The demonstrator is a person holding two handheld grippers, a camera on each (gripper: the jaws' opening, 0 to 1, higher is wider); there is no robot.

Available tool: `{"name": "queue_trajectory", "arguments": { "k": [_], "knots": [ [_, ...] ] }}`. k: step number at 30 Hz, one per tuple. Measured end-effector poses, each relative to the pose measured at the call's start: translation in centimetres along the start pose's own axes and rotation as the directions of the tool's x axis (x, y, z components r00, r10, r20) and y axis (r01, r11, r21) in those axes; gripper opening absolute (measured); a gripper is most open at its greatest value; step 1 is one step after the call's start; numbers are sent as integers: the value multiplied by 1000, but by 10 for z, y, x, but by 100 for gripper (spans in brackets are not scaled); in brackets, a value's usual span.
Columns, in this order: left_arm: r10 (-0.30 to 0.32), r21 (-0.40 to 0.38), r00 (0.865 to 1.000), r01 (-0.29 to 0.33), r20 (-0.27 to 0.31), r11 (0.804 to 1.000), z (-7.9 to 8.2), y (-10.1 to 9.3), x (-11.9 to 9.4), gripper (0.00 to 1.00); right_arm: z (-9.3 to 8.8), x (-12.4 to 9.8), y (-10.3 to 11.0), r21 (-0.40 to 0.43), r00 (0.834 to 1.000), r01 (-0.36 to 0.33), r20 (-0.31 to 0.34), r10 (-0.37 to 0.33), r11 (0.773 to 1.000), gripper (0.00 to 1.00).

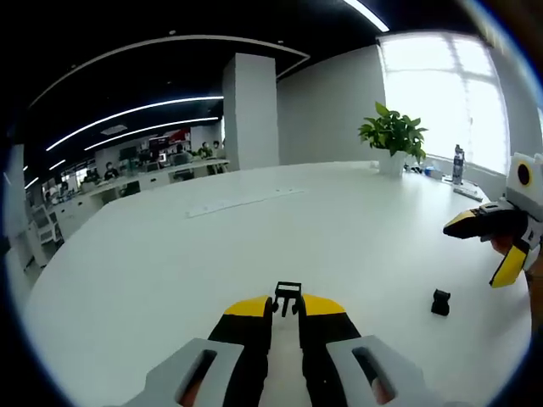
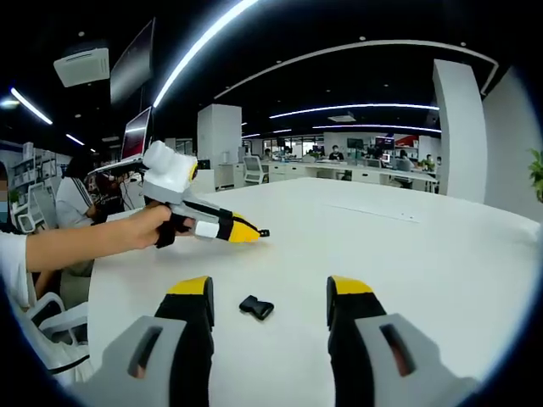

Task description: Snap the two parts of the plastic buckle together until the buckle closes and remains connected.

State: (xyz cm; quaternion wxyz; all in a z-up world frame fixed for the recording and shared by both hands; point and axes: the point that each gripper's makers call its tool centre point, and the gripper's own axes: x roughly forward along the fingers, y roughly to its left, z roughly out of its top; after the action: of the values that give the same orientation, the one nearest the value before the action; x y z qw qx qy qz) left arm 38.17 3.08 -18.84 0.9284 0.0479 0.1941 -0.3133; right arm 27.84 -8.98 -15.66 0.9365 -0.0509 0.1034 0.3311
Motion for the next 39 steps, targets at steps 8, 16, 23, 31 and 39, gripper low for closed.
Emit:
{"name": "queue_trajectory", "arguments": {
  "k": [8,16,23,31,39],
  "knots": [
    [52,-2,998,-52,23,999,6,15,-19,11,-1,6,6,-6,1000,-14,-6,14,1000,54],
    [86,-8,996,-86,13,996,0,31,-33,11,4,10,11,-27,1000,-18,-11,18,999,54],
    [108,-37,994,-107,14,994,-9,46,-49,11,2,14,17,-42,999,-25,-26,24,999,54],
    [133,-68,991,-131,23,989,-16,64,-67,11,0,20,23,-44,999,-34,-33,32,998,54],
    [163,-95,986,-161,18,982,-29,79,-84,11,-3,22,27,-46,998,-41,-40,40,998,54]
  ]
}}
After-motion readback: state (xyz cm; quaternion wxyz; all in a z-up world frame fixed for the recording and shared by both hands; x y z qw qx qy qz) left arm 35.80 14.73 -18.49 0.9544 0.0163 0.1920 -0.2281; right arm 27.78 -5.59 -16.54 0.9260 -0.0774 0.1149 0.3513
